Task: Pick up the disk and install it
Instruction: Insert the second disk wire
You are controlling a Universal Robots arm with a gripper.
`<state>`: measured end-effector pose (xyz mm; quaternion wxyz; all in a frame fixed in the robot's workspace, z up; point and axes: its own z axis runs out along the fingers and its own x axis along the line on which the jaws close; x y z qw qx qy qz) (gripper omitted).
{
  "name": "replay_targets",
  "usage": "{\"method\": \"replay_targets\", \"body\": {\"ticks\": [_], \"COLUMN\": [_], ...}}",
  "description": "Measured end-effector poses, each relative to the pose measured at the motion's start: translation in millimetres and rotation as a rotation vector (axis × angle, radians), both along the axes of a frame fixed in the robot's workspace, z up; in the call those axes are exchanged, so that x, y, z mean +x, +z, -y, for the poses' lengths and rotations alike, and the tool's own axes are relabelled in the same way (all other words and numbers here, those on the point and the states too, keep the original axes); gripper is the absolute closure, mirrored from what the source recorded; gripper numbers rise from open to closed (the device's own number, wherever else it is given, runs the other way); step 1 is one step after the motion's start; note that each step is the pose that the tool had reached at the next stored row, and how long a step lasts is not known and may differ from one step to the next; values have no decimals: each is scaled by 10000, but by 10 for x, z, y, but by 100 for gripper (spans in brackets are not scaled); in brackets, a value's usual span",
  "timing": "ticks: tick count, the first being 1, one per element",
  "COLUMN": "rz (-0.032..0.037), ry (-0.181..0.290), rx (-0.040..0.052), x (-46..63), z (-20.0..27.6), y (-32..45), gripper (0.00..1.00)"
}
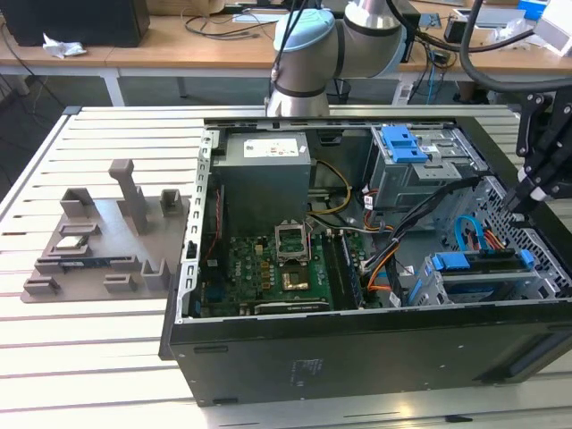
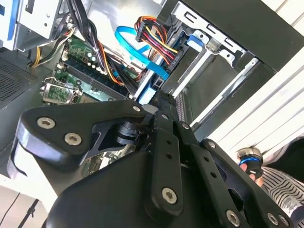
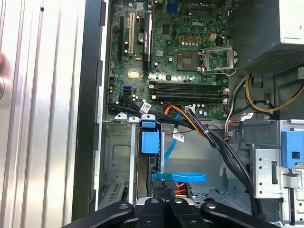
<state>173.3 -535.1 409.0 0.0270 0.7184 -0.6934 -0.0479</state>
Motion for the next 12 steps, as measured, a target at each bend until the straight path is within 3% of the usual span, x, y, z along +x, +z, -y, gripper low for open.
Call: {"method": "replay_targets", "body": {"ticks": [12], "rz": [0], "ry": [0], "rx": [3], "x": [0], "z": [0], "y": [21], "gripper": [89]}}
